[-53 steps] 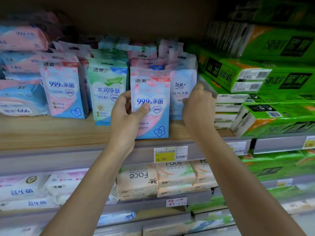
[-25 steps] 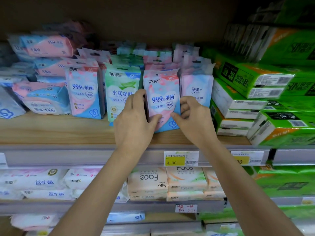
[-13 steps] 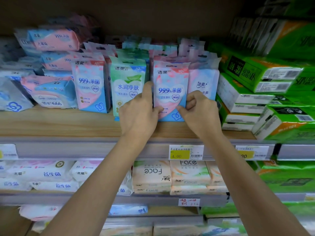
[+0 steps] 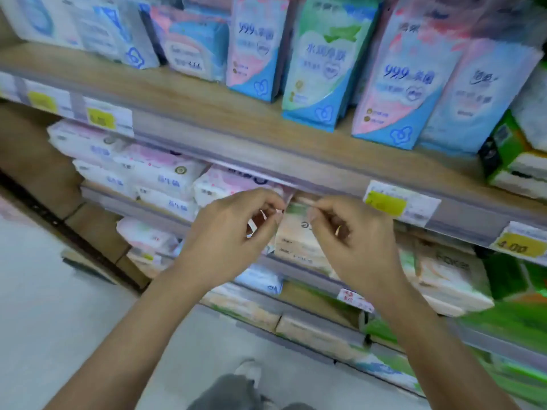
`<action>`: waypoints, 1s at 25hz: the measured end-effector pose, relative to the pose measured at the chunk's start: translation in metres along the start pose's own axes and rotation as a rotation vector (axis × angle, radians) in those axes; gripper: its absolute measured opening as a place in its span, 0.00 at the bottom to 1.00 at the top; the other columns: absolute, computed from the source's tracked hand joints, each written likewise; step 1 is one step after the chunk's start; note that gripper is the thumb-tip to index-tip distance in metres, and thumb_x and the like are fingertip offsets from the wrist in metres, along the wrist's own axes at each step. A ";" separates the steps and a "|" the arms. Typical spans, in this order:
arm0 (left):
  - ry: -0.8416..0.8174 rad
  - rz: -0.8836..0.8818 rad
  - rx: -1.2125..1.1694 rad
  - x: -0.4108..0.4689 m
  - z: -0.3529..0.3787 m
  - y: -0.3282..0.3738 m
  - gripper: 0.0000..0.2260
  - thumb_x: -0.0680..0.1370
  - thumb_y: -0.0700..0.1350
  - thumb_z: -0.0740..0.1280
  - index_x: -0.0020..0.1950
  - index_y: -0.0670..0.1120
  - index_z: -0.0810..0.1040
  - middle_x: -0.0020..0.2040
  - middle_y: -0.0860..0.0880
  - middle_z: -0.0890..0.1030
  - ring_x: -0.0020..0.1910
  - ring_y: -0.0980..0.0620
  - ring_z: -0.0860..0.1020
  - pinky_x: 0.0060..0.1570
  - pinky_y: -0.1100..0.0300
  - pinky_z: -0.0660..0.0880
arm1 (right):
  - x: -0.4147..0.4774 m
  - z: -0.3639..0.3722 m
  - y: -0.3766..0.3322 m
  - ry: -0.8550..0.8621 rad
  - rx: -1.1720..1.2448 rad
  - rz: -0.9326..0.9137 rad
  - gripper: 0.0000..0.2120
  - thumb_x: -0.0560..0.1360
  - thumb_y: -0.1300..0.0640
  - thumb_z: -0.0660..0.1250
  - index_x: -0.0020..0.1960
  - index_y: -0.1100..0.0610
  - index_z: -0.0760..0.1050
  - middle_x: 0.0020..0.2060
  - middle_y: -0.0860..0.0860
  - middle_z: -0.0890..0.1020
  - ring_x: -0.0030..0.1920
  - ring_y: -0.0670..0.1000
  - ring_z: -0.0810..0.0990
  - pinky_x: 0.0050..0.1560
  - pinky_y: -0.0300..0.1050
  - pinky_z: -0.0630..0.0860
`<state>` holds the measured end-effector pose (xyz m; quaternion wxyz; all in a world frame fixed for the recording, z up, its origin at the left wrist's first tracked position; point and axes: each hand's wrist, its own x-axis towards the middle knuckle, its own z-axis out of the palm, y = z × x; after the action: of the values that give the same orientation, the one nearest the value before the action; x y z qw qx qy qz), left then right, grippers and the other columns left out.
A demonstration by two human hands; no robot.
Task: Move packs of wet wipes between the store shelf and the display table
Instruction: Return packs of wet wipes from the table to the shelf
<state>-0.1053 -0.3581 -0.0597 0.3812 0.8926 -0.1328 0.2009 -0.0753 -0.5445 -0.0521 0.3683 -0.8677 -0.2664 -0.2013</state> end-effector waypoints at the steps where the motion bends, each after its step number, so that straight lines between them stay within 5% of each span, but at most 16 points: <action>1: -0.002 -0.075 0.070 -0.029 0.006 -0.012 0.07 0.75 0.51 0.62 0.50 0.54 0.76 0.40 0.57 0.81 0.37 0.59 0.77 0.36 0.63 0.74 | -0.014 0.019 0.004 -0.118 0.011 0.007 0.10 0.74 0.53 0.61 0.41 0.57 0.78 0.32 0.49 0.79 0.31 0.48 0.73 0.35 0.43 0.71; 3: -0.026 -0.283 0.203 -0.094 0.024 -0.034 0.09 0.76 0.49 0.61 0.52 0.51 0.78 0.43 0.54 0.82 0.38 0.59 0.78 0.37 0.61 0.75 | -0.048 0.060 0.020 -0.401 -0.025 0.047 0.12 0.73 0.51 0.58 0.41 0.57 0.77 0.34 0.52 0.81 0.34 0.54 0.77 0.36 0.47 0.75; 6: -0.150 -0.696 0.291 -0.202 0.049 -0.056 0.11 0.79 0.46 0.59 0.57 0.48 0.78 0.53 0.49 0.82 0.49 0.46 0.80 0.45 0.56 0.74 | -0.112 0.127 0.037 -0.875 -0.168 0.018 0.08 0.75 0.57 0.61 0.45 0.57 0.77 0.42 0.55 0.82 0.44 0.59 0.80 0.40 0.50 0.76; 9: -0.325 -1.009 0.348 -0.301 0.057 -0.059 0.13 0.80 0.44 0.57 0.62 0.48 0.74 0.58 0.48 0.79 0.54 0.45 0.78 0.51 0.55 0.74 | -0.170 0.176 0.029 -1.265 -0.251 -0.111 0.06 0.76 0.57 0.59 0.46 0.57 0.74 0.45 0.57 0.80 0.51 0.61 0.79 0.42 0.48 0.72; 12: -0.322 -1.271 0.343 -0.393 0.048 -0.043 0.13 0.79 0.44 0.57 0.62 0.47 0.73 0.58 0.48 0.78 0.55 0.46 0.78 0.51 0.54 0.75 | -0.209 0.217 -0.008 -1.534 -0.299 -0.321 0.09 0.77 0.58 0.57 0.53 0.58 0.74 0.50 0.58 0.79 0.52 0.60 0.78 0.44 0.47 0.71; 20: 0.243 -1.804 0.190 -0.595 0.009 0.023 0.14 0.80 0.45 0.57 0.65 0.50 0.73 0.58 0.51 0.78 0.55 0.49 0.77 0.49 0.58 0.72 | -0.284 0.331 -0.211 -1.689 -0.247 -0.900 0.13 0.78 0.60 0.55 0.58 0.59 0.73 0.52 0.56 0.80 0.50 0.58 0.78 0.48 0.48 0.75; 25: 0.366 -1.941 0.100 -0.704 -0.052 0.028 0.15 0.80 0.46 0.58 0.66 0.49 0.72 0.61 0.50 0.78 0.57 0.51 0.76 0.52 0.59 0.72 | -0.338 0.399 -0.340 -1.626 -0.317 -1.065 0.15 0.78 0.59 0.55 0.62 0.57 0.72 0.57 0.55 0.79 0.55 0.58 0.77 0.51 0.47 0.74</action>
<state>-0.7524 -0.2793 -0.3331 0.3569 0.5846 0.7262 -0.0585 -0.4848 -0.1530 -0.3145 -0.1866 -0.5477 -0.7646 0.2838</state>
